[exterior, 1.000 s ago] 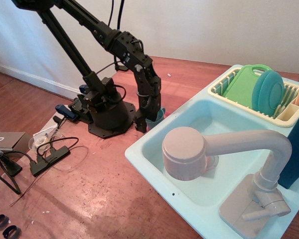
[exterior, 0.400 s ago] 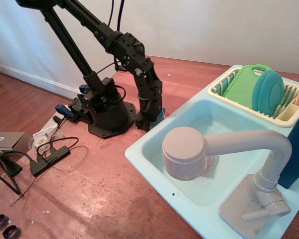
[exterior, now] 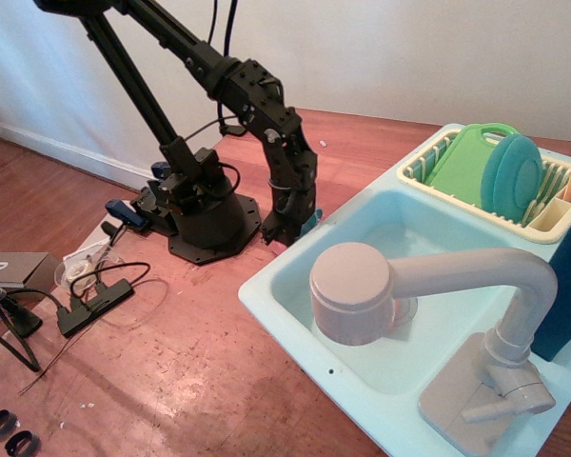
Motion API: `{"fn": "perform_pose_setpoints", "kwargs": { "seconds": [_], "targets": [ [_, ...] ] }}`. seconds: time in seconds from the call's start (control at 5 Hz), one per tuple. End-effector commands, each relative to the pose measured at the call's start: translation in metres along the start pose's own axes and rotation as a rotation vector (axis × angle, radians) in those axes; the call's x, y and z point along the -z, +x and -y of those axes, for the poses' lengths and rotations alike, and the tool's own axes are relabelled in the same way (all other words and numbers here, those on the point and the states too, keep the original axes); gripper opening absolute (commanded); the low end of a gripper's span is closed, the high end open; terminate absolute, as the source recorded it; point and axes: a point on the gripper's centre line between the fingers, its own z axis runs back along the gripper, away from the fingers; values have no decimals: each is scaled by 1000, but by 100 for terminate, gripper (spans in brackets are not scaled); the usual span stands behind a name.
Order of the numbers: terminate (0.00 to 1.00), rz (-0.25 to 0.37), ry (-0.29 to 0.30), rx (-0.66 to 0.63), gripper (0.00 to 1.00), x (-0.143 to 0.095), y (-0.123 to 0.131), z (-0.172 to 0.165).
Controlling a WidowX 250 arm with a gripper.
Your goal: Put cup from anywhere into sink
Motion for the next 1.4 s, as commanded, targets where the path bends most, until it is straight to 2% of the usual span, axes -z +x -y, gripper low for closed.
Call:
{"fn": "perform_pose_setpoints", "kwargs": {
  "seconds": [0.0, 0.2, 0.4, 0.6, 0.8, 1.0, 1.2],
  "targets": [
    [0, 14, 16, 37, 0, -6, 10, -5],
    [0, 42, 117, -9, 0, -56, -4, -23],
    [0, 71, 197, -3, 0, -107, -5, -36],
    [0, 102, 258, 57, 0, -146, 24, -43],
    [0, 121, 277, 213, 0, -154, 75, -38],
    [0, 138, 271, 327, 0, -151, 126, -29],
    [0, 152, 246, 387, 0, -145, 168, -21]
  ]
}}
